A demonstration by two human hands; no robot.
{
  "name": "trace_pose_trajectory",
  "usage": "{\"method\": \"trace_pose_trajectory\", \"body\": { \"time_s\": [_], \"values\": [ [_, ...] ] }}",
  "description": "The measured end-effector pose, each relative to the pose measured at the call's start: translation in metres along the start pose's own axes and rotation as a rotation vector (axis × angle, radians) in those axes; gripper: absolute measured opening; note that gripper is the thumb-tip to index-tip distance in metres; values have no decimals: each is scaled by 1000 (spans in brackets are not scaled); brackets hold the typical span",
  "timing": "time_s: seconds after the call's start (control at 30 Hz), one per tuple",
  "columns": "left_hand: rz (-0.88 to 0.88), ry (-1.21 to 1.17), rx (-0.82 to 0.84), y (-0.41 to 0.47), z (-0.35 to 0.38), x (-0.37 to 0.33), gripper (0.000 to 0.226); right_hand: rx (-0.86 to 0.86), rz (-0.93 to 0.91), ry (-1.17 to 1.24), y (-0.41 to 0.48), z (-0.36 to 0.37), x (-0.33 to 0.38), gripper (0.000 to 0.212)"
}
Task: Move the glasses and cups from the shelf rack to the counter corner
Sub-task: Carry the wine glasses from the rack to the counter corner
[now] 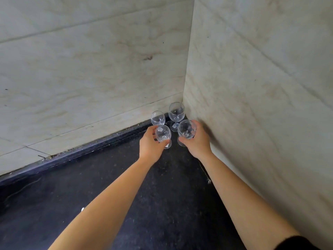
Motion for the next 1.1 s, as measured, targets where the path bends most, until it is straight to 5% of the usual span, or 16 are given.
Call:
{"method": "trace_pose_trajectory", "body": {
  "time_s": [0.6,0.8,0.97,1.1],
  "values": [
    [37,14,37,21,27,11,64,20,11,-71,17,12,-14,49],
    [-1,40,93,14,22,4,76,88,113,-135,6,7,-8,91],
    [156,148,-31,-4,-48,-59,60,6,-39,-254,-1,-23,68,70],
    [418,351,-300,-38,-146,-144,48,-91,-312,-391,-12,-50,177,59]
  ]
}}
Point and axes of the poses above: each hand's wrist, its own y-axis towards the middle knuckle, its own z-axis out of the palm, x = y × z, the point moved 9 cm from there along y, towards the middle knuckle, and after that the axes turned 6 degrees about -y, right-handed, at the moved point
